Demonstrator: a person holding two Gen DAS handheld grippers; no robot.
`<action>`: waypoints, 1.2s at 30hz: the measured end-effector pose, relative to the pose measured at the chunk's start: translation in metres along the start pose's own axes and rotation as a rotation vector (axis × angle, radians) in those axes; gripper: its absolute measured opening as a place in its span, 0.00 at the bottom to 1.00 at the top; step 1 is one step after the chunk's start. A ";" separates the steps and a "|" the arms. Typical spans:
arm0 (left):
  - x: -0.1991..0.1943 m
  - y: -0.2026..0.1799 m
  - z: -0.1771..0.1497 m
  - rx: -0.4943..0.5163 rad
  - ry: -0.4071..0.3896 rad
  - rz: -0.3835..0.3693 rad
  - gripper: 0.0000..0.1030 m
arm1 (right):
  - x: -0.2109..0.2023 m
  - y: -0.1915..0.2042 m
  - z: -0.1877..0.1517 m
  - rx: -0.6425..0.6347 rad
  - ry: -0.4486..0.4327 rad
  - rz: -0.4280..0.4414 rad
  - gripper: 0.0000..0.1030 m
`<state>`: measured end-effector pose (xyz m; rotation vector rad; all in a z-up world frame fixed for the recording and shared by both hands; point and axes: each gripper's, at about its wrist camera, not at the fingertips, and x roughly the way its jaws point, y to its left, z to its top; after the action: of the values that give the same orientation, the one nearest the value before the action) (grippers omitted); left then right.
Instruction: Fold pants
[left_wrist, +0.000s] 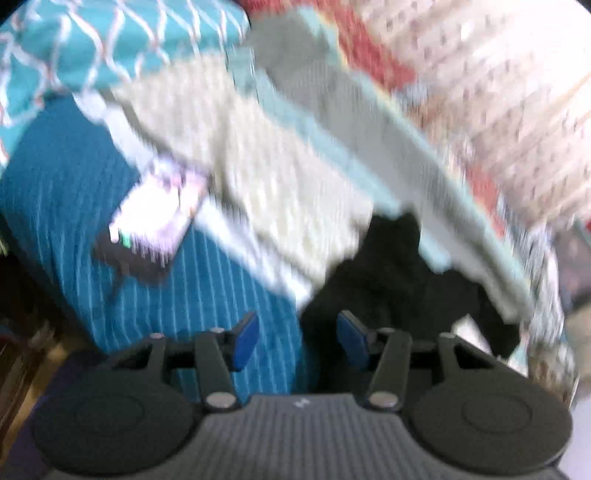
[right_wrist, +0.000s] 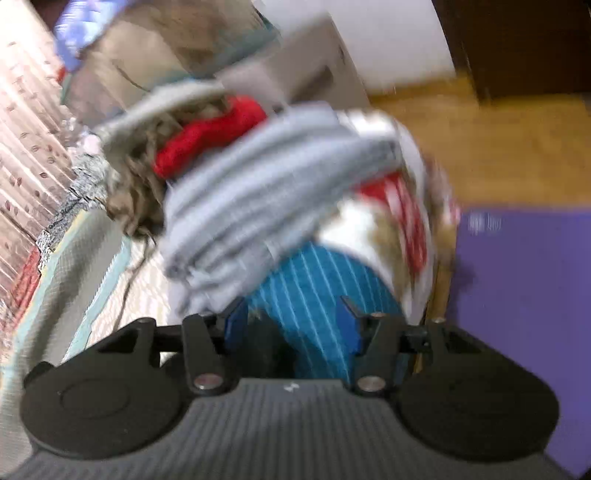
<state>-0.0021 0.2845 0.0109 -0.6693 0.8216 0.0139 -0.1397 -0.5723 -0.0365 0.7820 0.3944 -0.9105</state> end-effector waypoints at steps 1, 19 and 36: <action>0.002 -0.003 0.011 0.005 -0.021 0.002 0.47 | -0.006 0.006 -0.001 -0.020 -0.041 0.005 0.54; 0.266 -0.169 0.087 0.368 0.088 -0.032 0.93 | 0.051 0.219 -0.066 -0.569 0.242 0.552 0.78; 0.171 -0.097 0.129 0.095 -0.092 -0.002 0.26 | 0.014 0.266 -0.076 -0.590 -0.018 0.644 0.24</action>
<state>0.2283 0.2383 0.0104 -0.5757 0.7286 0.0033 0.0876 -0.4249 0.0198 0.3124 0.3386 -0.1702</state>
